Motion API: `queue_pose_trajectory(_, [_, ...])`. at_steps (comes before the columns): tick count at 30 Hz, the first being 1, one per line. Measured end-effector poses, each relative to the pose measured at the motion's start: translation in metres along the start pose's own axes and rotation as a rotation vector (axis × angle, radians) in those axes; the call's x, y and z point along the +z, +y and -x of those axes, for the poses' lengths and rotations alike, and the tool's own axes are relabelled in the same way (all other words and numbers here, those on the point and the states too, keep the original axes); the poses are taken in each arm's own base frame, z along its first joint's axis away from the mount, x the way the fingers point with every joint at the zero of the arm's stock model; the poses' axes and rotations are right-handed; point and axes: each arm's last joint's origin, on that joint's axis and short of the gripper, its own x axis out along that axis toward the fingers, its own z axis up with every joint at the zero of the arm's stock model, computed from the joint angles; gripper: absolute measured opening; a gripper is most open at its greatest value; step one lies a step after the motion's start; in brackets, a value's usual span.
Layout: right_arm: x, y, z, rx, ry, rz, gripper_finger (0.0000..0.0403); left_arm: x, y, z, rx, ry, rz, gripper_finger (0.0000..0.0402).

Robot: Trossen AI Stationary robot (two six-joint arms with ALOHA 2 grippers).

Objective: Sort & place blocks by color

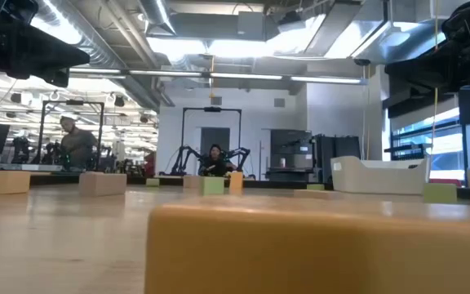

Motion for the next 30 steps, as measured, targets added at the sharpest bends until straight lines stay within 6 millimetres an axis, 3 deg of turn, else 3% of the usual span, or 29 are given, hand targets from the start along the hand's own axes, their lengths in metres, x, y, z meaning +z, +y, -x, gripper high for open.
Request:
queue_pose_trajectory(12, [0.0,0.0,0.0,0.0,0.0,0.0,0.0006,0.0,0.0,0.0,0.0,0.0,0.0,0.0001])
queue_pose_trajectory(30, [0.0052,-0.0006,0.0001,-0.005,-0.053,-0.04,0.0006,0.0,0.0,0.0,0.0,0.0,0.0,0.0023])
